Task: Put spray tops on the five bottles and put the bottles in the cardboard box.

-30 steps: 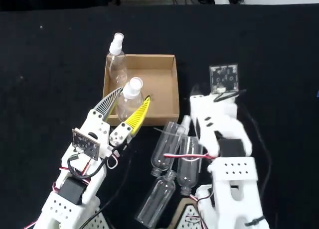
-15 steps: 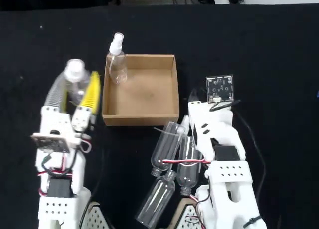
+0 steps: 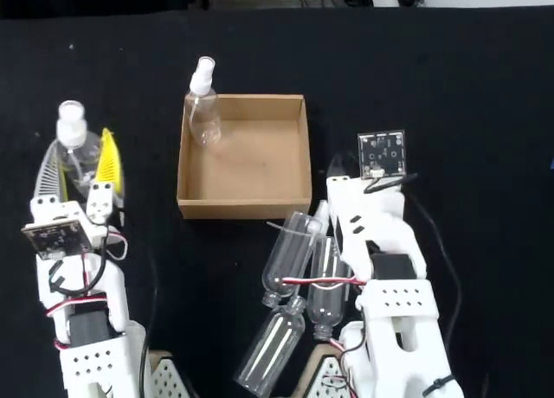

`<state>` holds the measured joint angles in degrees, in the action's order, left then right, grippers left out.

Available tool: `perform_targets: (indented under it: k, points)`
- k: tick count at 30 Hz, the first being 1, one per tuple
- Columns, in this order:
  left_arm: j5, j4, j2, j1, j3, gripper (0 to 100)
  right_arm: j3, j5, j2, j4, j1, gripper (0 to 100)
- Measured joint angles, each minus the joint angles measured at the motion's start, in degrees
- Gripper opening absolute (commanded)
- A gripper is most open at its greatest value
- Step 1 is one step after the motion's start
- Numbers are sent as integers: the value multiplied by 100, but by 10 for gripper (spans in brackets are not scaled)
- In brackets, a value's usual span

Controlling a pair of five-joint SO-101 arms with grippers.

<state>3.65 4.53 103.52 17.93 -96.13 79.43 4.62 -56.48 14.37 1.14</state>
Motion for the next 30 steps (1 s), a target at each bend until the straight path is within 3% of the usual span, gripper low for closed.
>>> perform_targets:
  k: [3,9,14,23,30]
  points:
    - [0,-360,-229,220,-9,51,0,0,0,0,0,44]
    - [0,-1934,-1714,668,26,48,97,0,0,0,0,44]
    - [-9,-2927,-3859,1055,686,47,97,0,0,0,0,44]
    - [-9,-5899,-7525,1811,993,51,97,18,0,0,0,44]
    - [-9,-7587,-9829,2268,1336,51,97,18,0,0,0,44]
